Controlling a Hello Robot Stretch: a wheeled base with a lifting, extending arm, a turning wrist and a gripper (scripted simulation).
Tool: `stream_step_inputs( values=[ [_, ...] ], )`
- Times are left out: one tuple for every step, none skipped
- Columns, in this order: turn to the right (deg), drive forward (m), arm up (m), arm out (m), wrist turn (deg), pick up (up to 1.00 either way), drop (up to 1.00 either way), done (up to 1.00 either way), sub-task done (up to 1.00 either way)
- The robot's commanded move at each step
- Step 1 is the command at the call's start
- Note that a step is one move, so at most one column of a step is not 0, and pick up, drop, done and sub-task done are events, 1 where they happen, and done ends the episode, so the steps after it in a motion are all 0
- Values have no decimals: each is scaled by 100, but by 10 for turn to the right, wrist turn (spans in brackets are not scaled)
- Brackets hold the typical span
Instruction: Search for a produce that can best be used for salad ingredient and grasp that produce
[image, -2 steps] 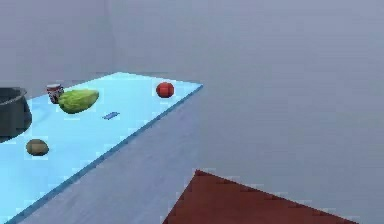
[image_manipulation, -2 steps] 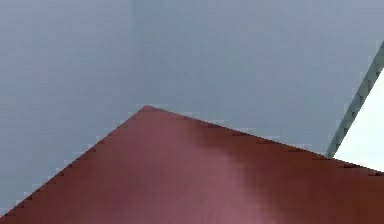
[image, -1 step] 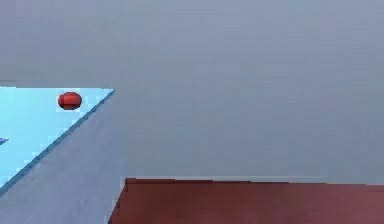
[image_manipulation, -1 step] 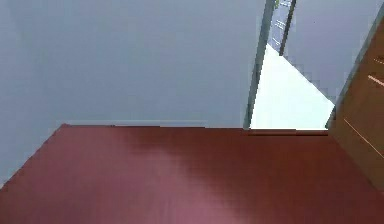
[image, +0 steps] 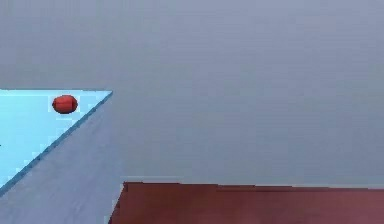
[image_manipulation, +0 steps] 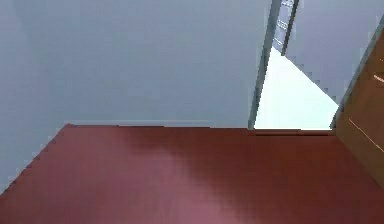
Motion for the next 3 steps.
stream_step_inputs(
  values=[
    [-450,0,0,0,0,0,0,0,0],
    [-450,0,0,0,0,0,0,0,0],
    [-450,0,0,0,0,0,0,0,0]
  ],
)
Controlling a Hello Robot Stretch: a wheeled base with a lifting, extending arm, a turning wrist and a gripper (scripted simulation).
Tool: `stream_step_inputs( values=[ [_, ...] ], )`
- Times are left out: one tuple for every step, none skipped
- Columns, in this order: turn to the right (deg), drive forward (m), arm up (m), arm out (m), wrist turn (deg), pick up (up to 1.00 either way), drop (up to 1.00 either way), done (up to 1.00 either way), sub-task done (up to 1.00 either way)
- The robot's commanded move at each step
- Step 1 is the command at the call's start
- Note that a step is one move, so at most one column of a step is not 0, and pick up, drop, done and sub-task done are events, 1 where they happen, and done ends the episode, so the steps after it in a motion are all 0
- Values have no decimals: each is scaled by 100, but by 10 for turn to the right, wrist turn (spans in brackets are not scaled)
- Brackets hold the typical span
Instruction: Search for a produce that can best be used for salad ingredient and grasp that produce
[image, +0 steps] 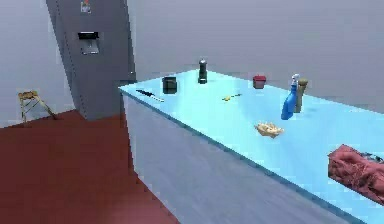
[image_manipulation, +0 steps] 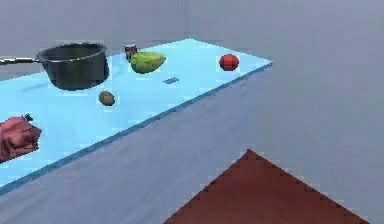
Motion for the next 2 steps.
stream_step_inputs(
  values=[
    [450,0,0,0,0,0,0,0,0],
    [270,0,0,0,0,0,0,0,0]
  ],
)
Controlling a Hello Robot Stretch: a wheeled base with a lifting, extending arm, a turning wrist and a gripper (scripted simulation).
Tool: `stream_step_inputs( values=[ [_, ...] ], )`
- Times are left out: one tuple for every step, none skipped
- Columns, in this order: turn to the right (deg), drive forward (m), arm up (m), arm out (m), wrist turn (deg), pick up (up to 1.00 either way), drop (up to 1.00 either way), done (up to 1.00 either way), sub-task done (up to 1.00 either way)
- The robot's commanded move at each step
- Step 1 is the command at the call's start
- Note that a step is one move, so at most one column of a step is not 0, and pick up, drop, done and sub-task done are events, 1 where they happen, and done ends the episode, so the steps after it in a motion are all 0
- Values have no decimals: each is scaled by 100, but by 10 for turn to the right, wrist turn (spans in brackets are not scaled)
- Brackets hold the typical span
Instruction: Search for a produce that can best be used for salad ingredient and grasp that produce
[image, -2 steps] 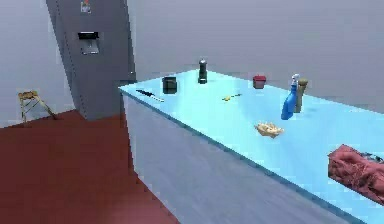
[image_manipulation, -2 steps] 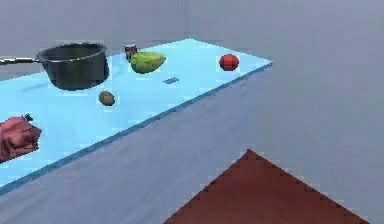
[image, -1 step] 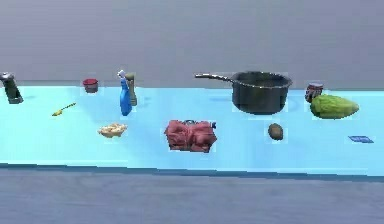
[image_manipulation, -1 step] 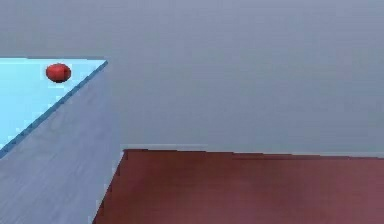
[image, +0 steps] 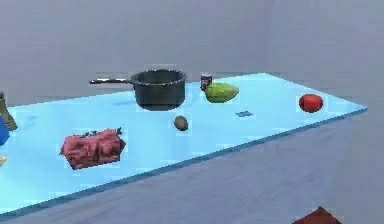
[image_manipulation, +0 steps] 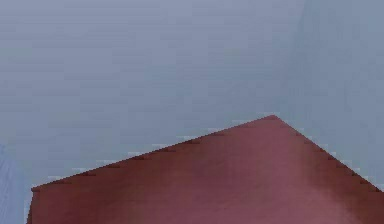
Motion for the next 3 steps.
stream_step_inputs(
  values=[
    [0,40,0,0,0,0,0,0,0],
    [-450,0,0,0,0,0,0,0,0],
    [-270,0,0,0,0,0,0,0,0]
  ],
)
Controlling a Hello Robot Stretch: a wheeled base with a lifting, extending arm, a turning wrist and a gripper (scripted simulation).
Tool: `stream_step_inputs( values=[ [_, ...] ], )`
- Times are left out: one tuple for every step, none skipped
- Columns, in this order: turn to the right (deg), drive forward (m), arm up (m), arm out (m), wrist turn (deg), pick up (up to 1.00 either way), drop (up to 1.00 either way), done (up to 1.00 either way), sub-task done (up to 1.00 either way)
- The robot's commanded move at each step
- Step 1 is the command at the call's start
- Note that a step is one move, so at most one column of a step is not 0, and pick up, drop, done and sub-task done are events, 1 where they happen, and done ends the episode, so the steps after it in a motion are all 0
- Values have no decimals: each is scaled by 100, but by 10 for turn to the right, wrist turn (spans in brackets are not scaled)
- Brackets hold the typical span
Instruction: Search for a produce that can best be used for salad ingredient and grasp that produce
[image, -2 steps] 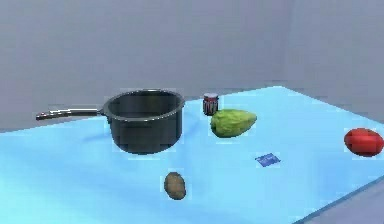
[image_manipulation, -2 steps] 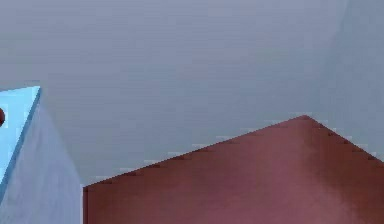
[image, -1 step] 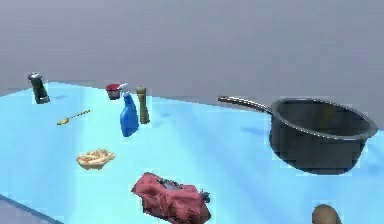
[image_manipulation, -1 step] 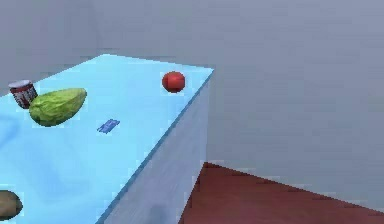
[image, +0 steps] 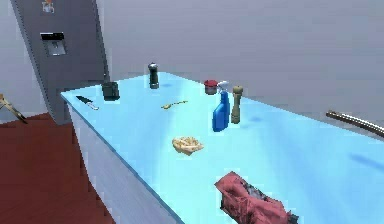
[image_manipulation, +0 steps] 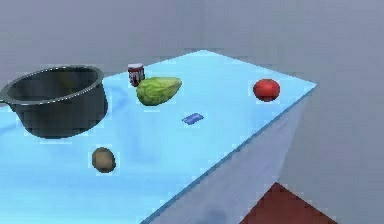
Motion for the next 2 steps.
stream_step_inputs(
  values=[
    [0,0,50,0,0,0,0,0,0],
    [0,0,38,0,0,0,0,0,0]
  ],
)
